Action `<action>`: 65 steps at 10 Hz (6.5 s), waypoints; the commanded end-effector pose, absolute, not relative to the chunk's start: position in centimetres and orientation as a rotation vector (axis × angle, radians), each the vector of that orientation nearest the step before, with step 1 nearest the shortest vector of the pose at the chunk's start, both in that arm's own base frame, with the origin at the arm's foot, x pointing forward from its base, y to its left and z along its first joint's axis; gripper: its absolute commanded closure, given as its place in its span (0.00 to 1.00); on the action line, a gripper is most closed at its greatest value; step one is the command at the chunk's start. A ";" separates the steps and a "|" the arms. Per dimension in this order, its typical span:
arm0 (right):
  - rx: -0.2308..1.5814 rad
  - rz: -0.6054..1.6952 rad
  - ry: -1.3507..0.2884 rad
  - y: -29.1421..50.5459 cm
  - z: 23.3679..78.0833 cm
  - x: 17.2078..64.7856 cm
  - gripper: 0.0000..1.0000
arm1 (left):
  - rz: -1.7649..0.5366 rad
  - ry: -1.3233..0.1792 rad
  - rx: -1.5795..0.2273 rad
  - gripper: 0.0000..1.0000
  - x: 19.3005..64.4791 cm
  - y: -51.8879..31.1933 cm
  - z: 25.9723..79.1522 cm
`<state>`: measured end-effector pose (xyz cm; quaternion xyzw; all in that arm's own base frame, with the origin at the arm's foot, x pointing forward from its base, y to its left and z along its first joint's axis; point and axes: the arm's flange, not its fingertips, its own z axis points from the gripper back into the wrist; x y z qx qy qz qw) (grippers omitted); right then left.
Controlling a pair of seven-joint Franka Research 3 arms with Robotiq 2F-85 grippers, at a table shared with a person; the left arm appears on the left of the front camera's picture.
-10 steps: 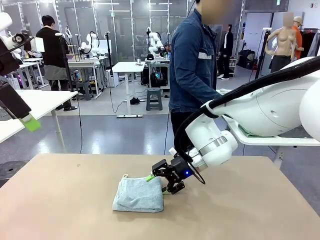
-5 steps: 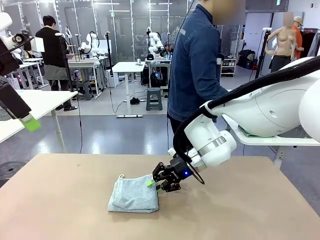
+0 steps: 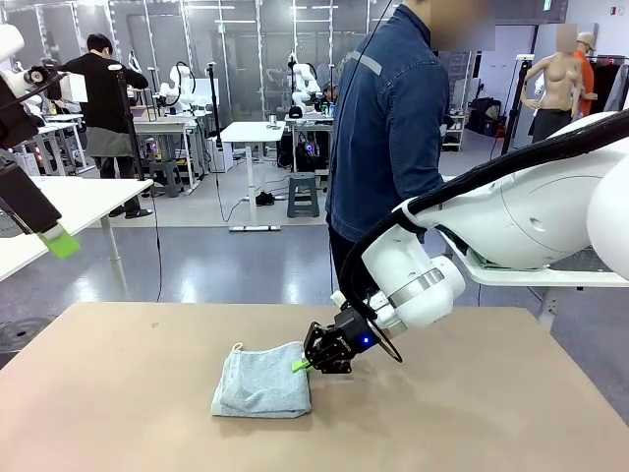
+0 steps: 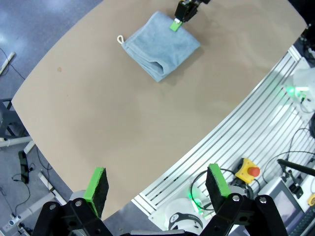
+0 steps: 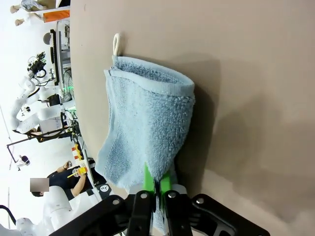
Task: Fold the towels and place them in the basket.
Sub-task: Place the folded Towel with hook on the right side of the table, then when a person lays out a Towel with hook on the table, fold it in half twice.
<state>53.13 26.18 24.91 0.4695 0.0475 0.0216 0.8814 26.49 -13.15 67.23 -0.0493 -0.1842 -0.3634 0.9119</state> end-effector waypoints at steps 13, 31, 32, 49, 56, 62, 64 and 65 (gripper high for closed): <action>0.937 0.065 0.120 13.0 27.8 51.7 0.95 | -0.768 -0.373 -0.100 0.00 26.4 -13.0 67.2; 0.357 -0.272 -0.041 -12.8 33.6 51.6 0.75 | -0.768 -0.373 -0.100 0.00 26.4 -13.0 67.2; 0.334 -0.256 -0.044 -12.3 34.2 51.8 0.54 | -0.768 -0.373 -0.100 0.00 26.4 -13.0 67.2; 0.234 -0.138 -0.136 -9.8 41.3 49.9 0.02 | -0.768 -0.373 -0.100 0.00 26.4 -13.0 67.2; 0.040 0.089 -0.186 -4.5 50.2 44.6 0.02 | -0.768 -0.373 -0.100 0.00 26.4 -13.0 67.2; 0.019 0.292 -0.312 0.9 64.8 33.8 0.02 | -0.768 -0.373 -0.100 0.00 26.4 -13.0 67.2; 0.028 0.445 -0.381 3.4 66.7 29.2 0.02 | -0.768 -0.373 -0.100 0.00 26.4 -13.0 67.2; 0.035 0.511 -0.422 4.5 67.2 27.4 0.02 | -0.768 -0.373 -0.100 0.00 26.4 -13.0 67.2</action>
